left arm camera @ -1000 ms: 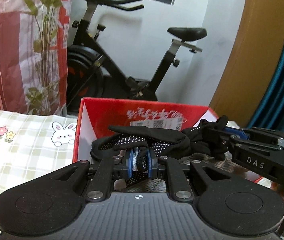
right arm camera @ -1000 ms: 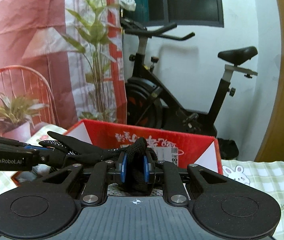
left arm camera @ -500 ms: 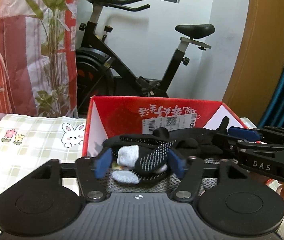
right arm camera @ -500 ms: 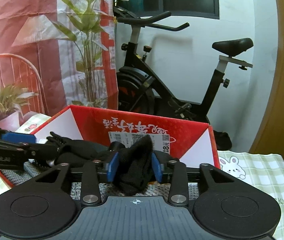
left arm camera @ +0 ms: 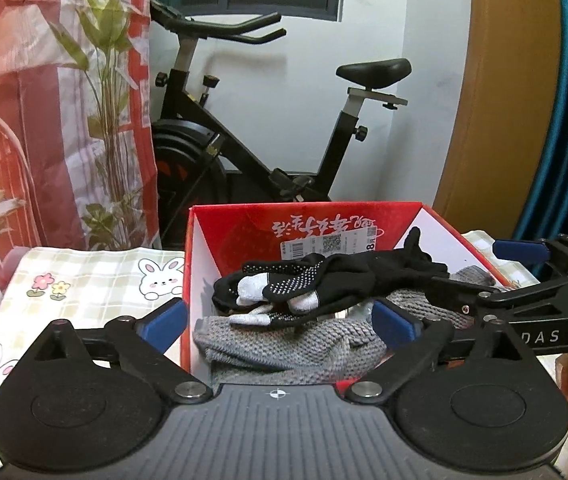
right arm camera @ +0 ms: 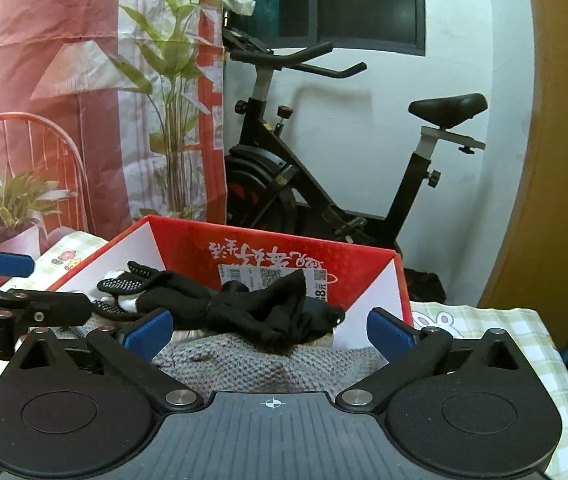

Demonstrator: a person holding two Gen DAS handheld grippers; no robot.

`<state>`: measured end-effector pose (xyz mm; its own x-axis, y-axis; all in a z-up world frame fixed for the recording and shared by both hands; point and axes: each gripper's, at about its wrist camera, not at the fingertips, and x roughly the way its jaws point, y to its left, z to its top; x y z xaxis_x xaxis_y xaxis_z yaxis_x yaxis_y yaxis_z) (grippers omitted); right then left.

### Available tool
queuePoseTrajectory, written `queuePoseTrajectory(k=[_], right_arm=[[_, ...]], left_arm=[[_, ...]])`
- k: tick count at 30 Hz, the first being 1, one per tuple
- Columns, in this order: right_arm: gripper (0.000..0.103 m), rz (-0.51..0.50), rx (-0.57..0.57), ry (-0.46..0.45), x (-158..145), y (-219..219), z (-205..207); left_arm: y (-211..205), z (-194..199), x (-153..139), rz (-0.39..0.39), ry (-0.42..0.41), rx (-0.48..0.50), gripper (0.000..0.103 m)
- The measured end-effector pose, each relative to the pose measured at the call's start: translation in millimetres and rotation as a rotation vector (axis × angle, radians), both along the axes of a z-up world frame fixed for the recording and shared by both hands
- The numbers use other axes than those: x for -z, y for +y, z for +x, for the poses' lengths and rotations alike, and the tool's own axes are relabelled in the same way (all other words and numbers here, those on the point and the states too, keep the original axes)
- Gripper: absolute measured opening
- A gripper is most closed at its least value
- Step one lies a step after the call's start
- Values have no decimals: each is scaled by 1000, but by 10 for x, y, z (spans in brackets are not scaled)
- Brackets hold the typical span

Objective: Organize soft objects
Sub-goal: 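Open the left tool to drop the glove into the box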

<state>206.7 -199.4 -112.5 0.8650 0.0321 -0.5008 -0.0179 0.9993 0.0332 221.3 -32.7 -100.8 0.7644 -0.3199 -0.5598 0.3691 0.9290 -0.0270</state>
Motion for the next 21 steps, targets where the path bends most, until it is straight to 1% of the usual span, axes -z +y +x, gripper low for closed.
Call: queuePoseTrajectory(k=[8, 14, 21], right_arm=[[103, 4, -4, -2, -40, 88, -290], [103, 42, -6, -22, -47, 143, -564], [103, 54, 12, -37, 78, 174, -823]], left_arm=[[122, -291, -63, -10, -29, -14, 101], [208, -541, -21, -32, -24, 1, 101], [246, -736, 73, -41, -37, -2, 100]])
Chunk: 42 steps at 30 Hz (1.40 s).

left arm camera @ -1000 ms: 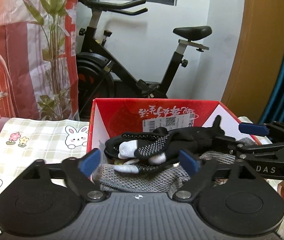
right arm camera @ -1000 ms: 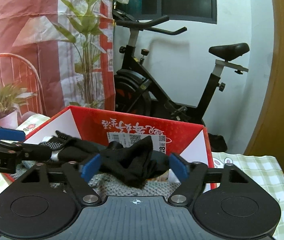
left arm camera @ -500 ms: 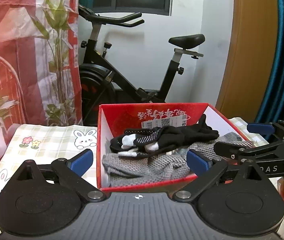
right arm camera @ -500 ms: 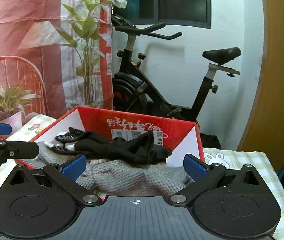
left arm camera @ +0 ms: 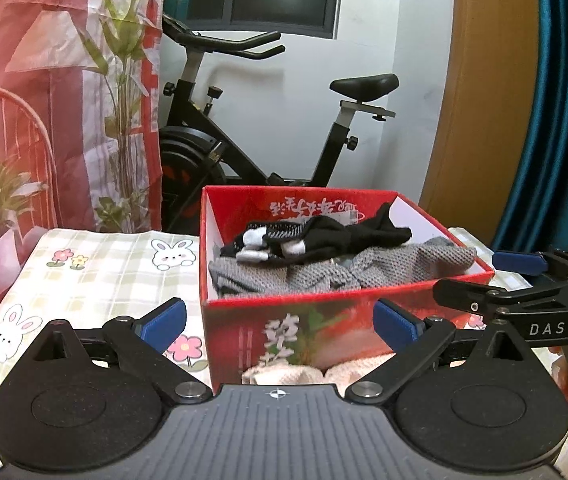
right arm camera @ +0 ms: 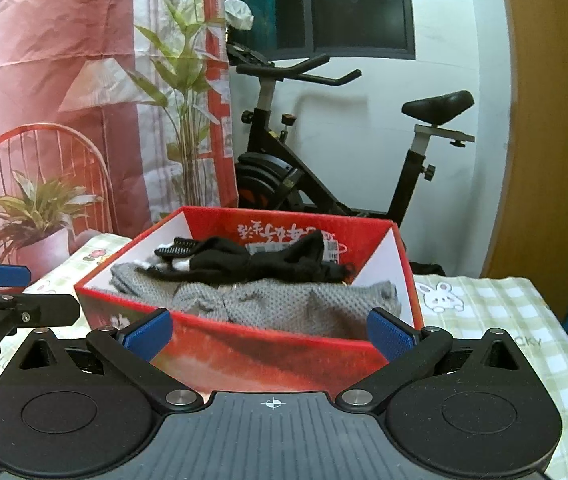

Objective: Organize soft objects
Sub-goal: 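Open the left tool to drop the glove into the box, then move the left tool down toward the cream waffle towel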

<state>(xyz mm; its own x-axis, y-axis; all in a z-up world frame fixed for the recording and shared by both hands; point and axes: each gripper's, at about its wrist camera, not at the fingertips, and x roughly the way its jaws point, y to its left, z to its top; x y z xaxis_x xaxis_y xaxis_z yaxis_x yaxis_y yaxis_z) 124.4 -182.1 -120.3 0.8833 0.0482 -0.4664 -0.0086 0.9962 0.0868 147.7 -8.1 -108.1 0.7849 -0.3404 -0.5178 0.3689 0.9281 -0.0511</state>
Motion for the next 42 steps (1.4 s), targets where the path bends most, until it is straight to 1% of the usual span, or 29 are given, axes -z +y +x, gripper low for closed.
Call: queuePoseTrajectory(k=[4, 7, 11, 13, 17, 19, 23, 25, 30, 33, 35, 38, 39, 41, 42], right_arm=[[103, -6, 18, -3, 137, 15, -134], [102, -5, 28, 2, 262, 12, -234], [102, 12, 47, 32, 458, -16, -316], [101, 30, 57, 52, 559, -41, -340], [93, 45, 80, 96, 763, -107, -358], [88, 53, 96, 109, 831, -146, -351], [82, 72, 132, 122, 925, -272, -318], [81, 75, 147, 123, 952, -324, -302], [80, 85, 171, 131, 1019, -471, -237], [74, 94, 178, 135, 1065, -544, -183], [64, 105, 171, 138, 1091, -585, -149], [52, 127, 158, 141, 1134, -621, -126], [49, 137, 151, 143, 1154, -633, -117], [38, 148, 137, 151, 1186, -642, -109], [36, 149, 128, 151, 1198, -644, -107]], left_arm=[[22, -79, 102, -2, 8, -11, 100], [36, -102, 208, -19, 38, -8, 100], [53, -152, 408, -28, 79, -7, 99], [56, -179, 512, -34, 107, -4, 97], [76, -136, 692, -43, 161, -7, 91], [94, -93, 749, -53, 177, -15, 86], [111, 23, 842, -65, 201, -30, 81], [111, 82, 888, -66, 209, -38, 77], [105, 223, 980, -76, 233, -57, 71], [106, 278, 1035, -85, 248, -61, 67], [104, 323, 1067, -95, 260, -61, 63], [100, 371, 1113, -108, 275, -54, 55], [95, 377, 1127, -111, 280, -52, 51], [94, 390, 1149, -124, 281, -47, 43], [91, 387, 1154, -128, 276, -40, 30]])
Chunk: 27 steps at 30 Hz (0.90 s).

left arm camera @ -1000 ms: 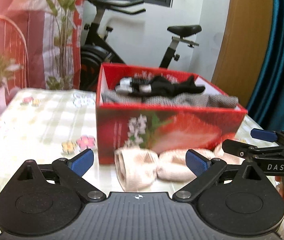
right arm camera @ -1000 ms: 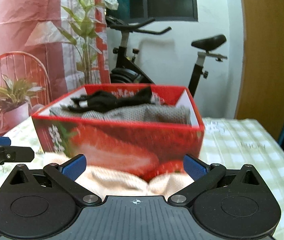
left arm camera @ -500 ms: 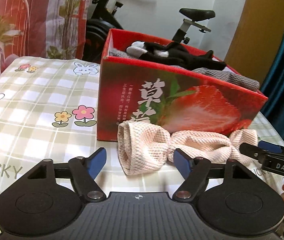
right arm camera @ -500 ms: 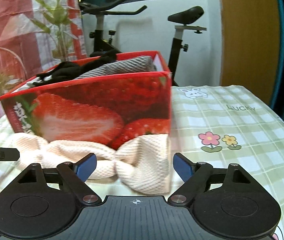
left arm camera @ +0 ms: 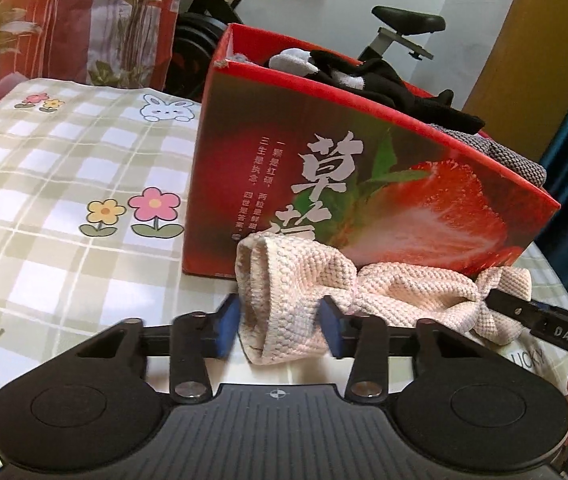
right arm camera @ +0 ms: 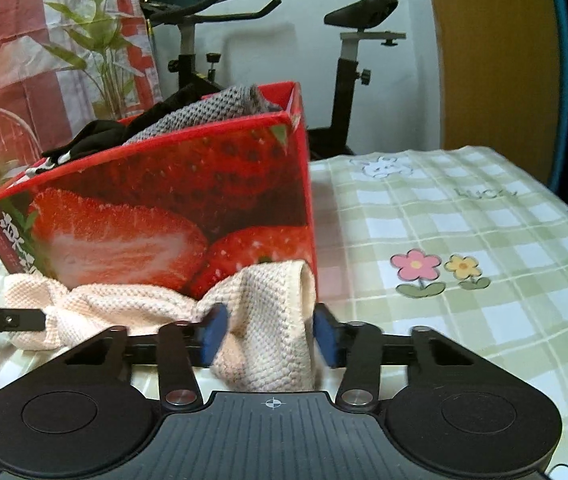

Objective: Organize soft objects
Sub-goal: 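Move the left tool down toward the cream waffle towel, then close the left tool on the end of the cream towel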

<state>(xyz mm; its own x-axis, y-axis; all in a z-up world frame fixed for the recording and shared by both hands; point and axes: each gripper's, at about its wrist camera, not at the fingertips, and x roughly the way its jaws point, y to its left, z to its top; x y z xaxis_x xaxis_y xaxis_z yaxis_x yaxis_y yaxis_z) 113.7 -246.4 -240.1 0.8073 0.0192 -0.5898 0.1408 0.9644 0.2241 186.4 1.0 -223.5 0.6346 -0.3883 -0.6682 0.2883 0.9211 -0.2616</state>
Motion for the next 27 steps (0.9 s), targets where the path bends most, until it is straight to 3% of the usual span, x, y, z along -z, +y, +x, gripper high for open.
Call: queuePoseTrajectory(k=[1, 4, 16, 27], right_arm=[[31, 3, -9, -1, 6, -2, 0], [14, 15, -20, 9, 35, -14, 5], [11, 60, -55, -13, -13, -6, -69], [10, 55, -69, -94, -416, 44, -282]], left_arm=[[-11, -2, 7, 1, -4, 6, 20], [-24, -36, 22, -1, -22, 13, 14], [19, -193, -94, 8, -69, 14, 12], [20, -386, -419, 27, -153, 37, 12]])
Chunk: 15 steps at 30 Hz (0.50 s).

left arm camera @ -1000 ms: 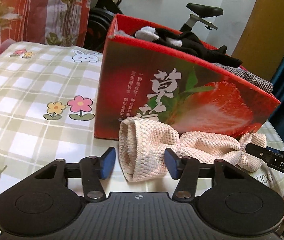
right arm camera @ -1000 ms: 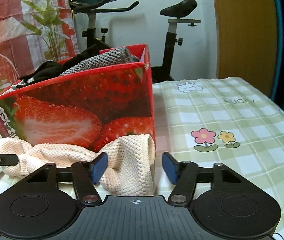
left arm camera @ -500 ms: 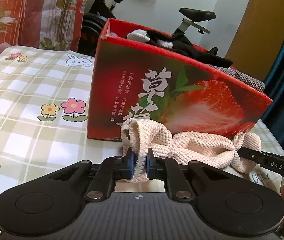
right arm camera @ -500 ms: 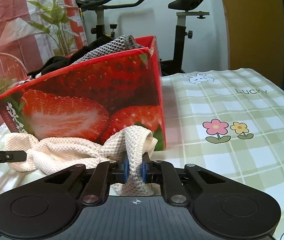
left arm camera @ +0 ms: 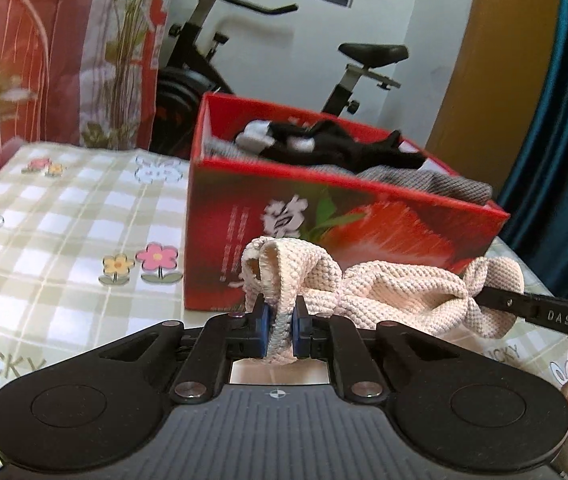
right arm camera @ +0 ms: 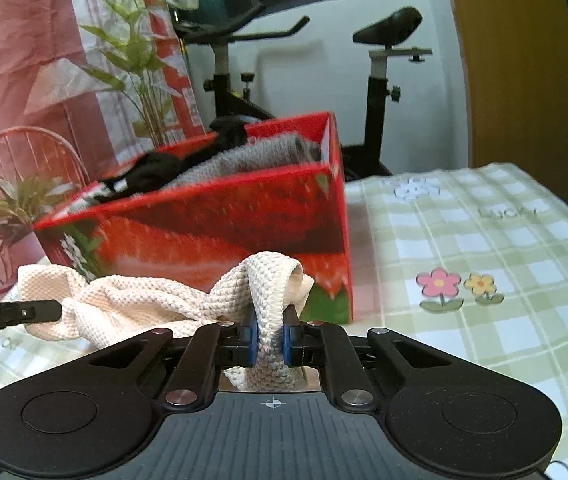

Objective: Organize soft objects
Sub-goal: 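Close the left tool on the end of the cream towel, then lift the cream towel with the left tool over the red box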

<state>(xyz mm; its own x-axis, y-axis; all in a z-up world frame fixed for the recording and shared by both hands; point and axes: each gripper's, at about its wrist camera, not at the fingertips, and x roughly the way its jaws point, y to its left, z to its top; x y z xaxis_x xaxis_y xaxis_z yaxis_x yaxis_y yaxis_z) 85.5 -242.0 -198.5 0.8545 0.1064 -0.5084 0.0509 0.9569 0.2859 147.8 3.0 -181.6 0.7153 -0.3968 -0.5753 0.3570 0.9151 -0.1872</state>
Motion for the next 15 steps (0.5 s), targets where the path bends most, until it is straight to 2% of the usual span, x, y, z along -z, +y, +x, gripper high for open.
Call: queuePoseTrajectory(k=[9, 15], right_arm=[[10, -25, -20, -78, -396, 57, -109], [10, -66, -50, -138, -766, 100, -79]], left_arm=[[21, -172, -318, 8, -76, 11, 12], [2, -186, -565, 7, -123, 23, 11]])
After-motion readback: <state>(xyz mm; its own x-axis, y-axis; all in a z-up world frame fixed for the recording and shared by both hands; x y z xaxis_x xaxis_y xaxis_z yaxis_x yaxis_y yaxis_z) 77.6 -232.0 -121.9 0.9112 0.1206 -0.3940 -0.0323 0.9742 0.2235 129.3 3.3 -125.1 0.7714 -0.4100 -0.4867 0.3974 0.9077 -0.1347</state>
